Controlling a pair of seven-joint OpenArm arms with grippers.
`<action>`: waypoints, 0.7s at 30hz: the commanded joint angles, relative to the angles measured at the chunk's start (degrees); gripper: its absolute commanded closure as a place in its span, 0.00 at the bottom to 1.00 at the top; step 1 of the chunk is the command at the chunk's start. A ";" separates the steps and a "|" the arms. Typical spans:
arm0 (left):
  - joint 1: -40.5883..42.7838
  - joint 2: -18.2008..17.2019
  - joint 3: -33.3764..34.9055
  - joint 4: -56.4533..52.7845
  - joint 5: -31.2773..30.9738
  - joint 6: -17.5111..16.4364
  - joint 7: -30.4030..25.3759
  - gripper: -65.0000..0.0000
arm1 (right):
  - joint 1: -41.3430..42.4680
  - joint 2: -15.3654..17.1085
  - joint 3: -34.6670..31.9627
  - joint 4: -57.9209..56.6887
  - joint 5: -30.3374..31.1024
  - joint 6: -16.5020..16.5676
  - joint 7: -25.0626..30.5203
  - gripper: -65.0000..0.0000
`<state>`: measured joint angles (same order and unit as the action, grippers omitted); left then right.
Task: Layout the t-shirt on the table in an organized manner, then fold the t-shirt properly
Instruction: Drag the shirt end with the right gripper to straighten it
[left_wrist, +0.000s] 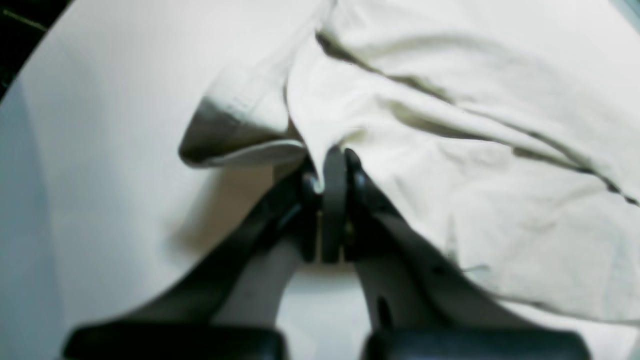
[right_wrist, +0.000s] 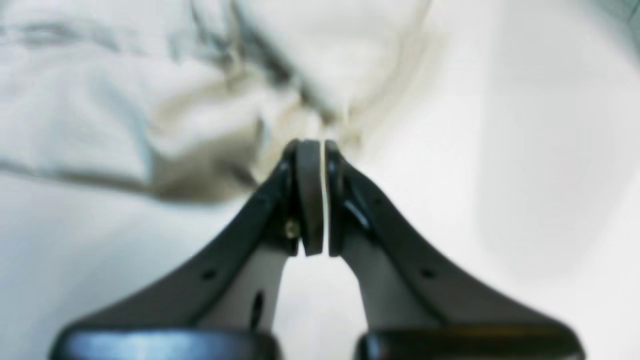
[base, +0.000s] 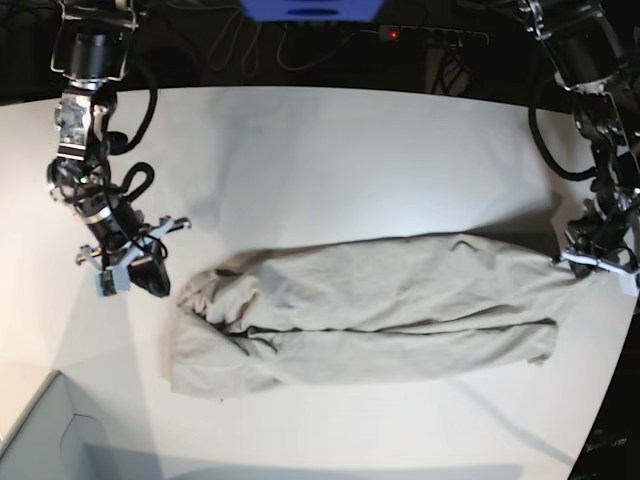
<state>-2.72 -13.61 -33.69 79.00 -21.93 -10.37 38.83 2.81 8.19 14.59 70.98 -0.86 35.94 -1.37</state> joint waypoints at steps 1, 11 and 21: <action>-0.84 -0.94 -0.29 0.69 -0.26 -0.05 -1.33 1.00 | 0.58 0.39 0.49 0.62 0.73 0.14 0.79 1.00; -0.84 -0.77 -0.20 0.60 -0.44 -0.05 -1.60 1.00 | 2.77 0.39 0.58 -5.71 0.47 0.14 0.79 1.00; -0.84 -0.77 -0.20 0.60 -0.44 -0.05 -1.60 1.00 | 10.77 0.39 0.49 -19.68 0.47 0.14 0.79 0.65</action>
<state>-2.72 -13.47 -33.67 78.74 -21.93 -10.33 38.59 12.53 8.08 14.98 50.30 -1.10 35.94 -2.09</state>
